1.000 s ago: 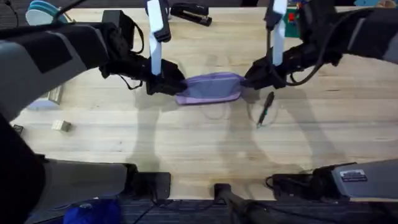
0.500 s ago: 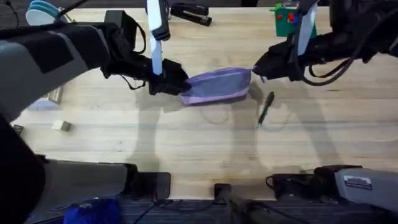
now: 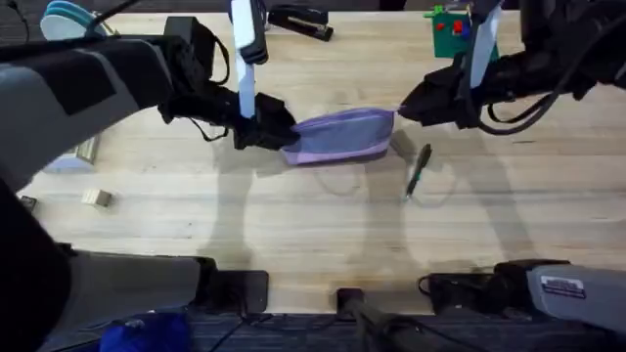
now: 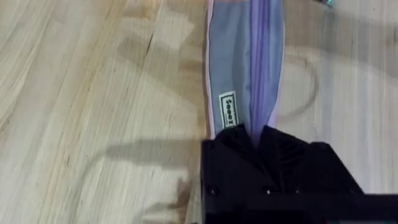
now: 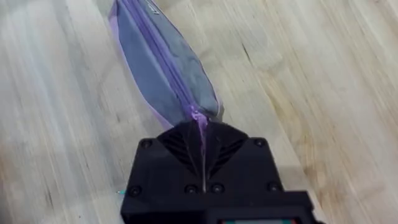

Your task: Unzip the bag, pick up the pens from the table one at a time and place them inside, then zip the bag closed.

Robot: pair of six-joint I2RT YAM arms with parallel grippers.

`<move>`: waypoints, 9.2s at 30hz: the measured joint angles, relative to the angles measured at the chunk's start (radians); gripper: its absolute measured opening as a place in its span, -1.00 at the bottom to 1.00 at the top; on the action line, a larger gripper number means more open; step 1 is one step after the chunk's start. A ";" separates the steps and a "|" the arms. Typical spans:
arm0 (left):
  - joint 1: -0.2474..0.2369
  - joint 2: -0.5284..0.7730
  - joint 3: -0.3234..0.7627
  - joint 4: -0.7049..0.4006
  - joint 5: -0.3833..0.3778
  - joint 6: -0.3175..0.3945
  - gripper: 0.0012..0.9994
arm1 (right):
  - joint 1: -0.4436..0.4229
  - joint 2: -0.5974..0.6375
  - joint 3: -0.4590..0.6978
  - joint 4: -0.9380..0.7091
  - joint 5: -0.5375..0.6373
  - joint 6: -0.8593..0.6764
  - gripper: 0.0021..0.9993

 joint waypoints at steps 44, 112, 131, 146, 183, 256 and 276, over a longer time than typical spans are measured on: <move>0.012 0.000 0.000 -0.003 -0.056 0.000 -0.92 | 0.401 0.122 0.000 0.386 0.056 0.068 -0.94; 0.018 0.000 0.000 -0.007 -0.057 0.002 -0.92 | 0.335 -0.090 0.004 0.376 0.151 0.260 0.99; 0.018 0.000 0.000 -0.003 -0.056 0.004 0.99 | 0.335 -0.092 0.004 0.350 0.167 0.260 0.99; 0.018 0.000 0.099 -0.214 -0.112 0.004 0.99 | 0.335 -0.092 0.004 0.349 0.167 0.260 0.99; 0.018 -0.003 0.534 -0.625 -0.285 0.004 0.99 | 0.335 -0.092 0.004 0.350 0.166 0.261 -0.38; 0.018 -0.003 0.534 -0.599 -0.285 0.004 0.99 | 0.410 0.036 0.327 -0.287 0.285 -0.179 -0.95; 0.018 -0.003 0.534 -0.599 -0.285 0.004 0.99 | 0.450 0.042 0.389 -0.275 0.330 -0.021 -0.95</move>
